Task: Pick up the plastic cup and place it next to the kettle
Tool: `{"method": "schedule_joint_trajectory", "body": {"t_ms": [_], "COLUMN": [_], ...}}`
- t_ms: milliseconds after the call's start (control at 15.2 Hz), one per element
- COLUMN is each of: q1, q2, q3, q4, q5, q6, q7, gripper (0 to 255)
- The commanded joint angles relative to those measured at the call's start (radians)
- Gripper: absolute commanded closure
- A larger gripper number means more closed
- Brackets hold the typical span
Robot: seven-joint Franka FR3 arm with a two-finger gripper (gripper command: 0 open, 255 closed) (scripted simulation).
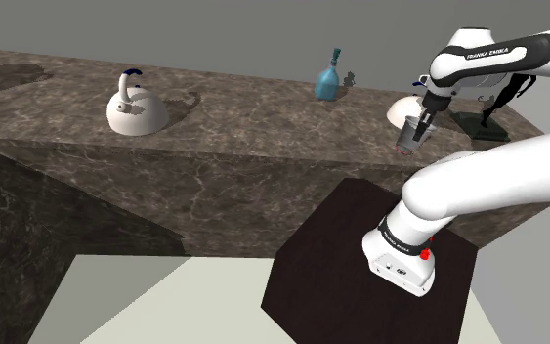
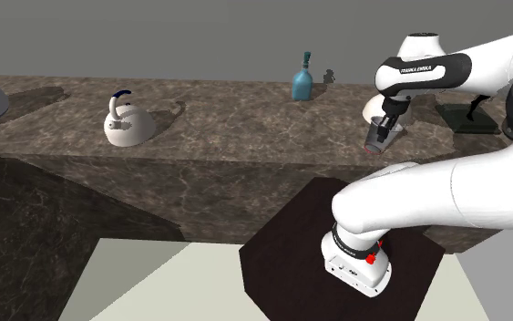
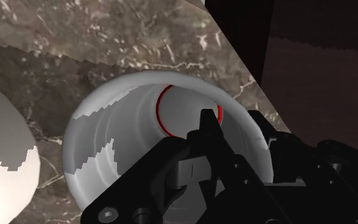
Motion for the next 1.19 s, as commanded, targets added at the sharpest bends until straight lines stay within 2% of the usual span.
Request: {"method": "schedule_joint_trajectory", "body": {"t_ms": [0,330,594,1122], "q1": [0.0,0.0,-0.001,-0.001], "q2": [0.0,0.0,-0.051,-0.051], "q3": [0.0,0.0,0.073,0.073], "q4": [0.0,0.0,0.087,0.087], "q5": [0.0,0.0,0.042,0.042], "q6": [0.0,0.0,-0.141,-0.141], "q7": [0.0,0.0,-0.005,-0.005], "gripper": [0,0,0,0]}}
